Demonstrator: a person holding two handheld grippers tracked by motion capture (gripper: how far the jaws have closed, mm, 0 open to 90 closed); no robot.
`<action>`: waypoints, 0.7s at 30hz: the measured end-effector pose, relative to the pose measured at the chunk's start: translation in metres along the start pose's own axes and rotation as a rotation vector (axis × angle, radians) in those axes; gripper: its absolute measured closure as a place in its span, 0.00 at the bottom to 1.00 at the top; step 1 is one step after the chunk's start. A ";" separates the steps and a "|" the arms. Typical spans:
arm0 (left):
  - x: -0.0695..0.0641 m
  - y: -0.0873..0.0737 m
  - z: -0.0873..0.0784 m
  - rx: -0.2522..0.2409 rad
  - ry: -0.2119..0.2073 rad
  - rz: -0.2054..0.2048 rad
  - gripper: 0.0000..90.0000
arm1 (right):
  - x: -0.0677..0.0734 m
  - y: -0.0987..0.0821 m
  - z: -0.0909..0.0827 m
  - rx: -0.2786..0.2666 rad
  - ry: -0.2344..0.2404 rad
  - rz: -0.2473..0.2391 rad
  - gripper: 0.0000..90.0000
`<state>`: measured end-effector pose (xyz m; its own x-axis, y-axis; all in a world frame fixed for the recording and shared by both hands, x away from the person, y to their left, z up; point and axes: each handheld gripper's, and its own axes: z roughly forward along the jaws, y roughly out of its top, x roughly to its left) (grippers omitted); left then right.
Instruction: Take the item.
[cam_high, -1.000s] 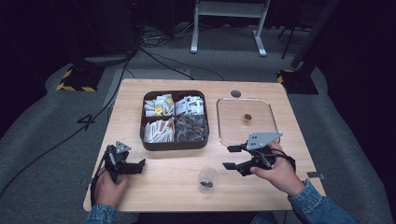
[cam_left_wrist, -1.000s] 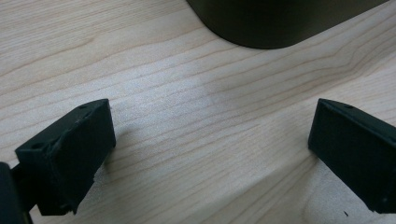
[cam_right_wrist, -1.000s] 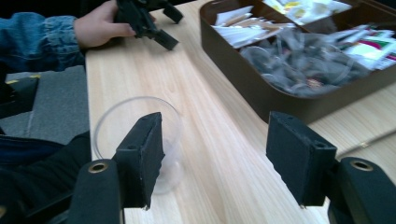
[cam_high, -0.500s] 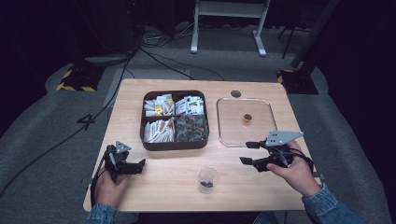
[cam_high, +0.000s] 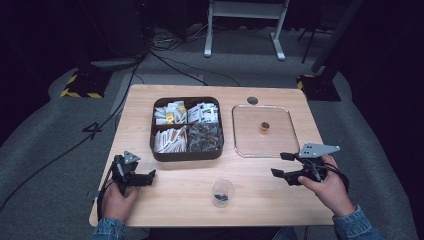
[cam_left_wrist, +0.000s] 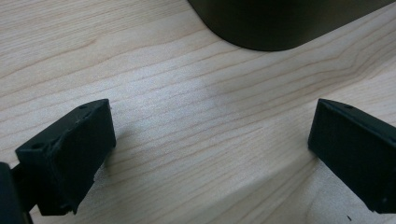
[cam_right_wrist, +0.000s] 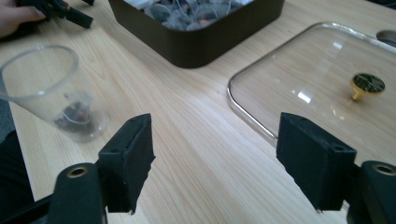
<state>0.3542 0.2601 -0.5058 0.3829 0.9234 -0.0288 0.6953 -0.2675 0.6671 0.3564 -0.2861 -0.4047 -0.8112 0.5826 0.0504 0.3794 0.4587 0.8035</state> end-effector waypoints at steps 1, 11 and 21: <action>0.000 0.000 0.000 0.000 0.000 0.000 0.01 | -0.002 -0.002 -0.001 0.006 -0.003 0.003 0.30; 0.000 0.000 0.000 0.000 0.000 0.000 0.01 | -0.027 -0.045 0.004 0.009 -0.097 0.068 0.29; 0.000 0.000 0.000 0.000 0.000 0.000 0.01 | -0.039 -0.068 0.017 0.056 -0.118 0.098 0.28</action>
<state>0.3543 0.2601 -0.5059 0.3825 0.9235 -0.0290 0.6954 -0.2670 0.6672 0.3698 -0.3289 -0.4717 -0.7125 0.6996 0.0542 0.4811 0.4309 0.7634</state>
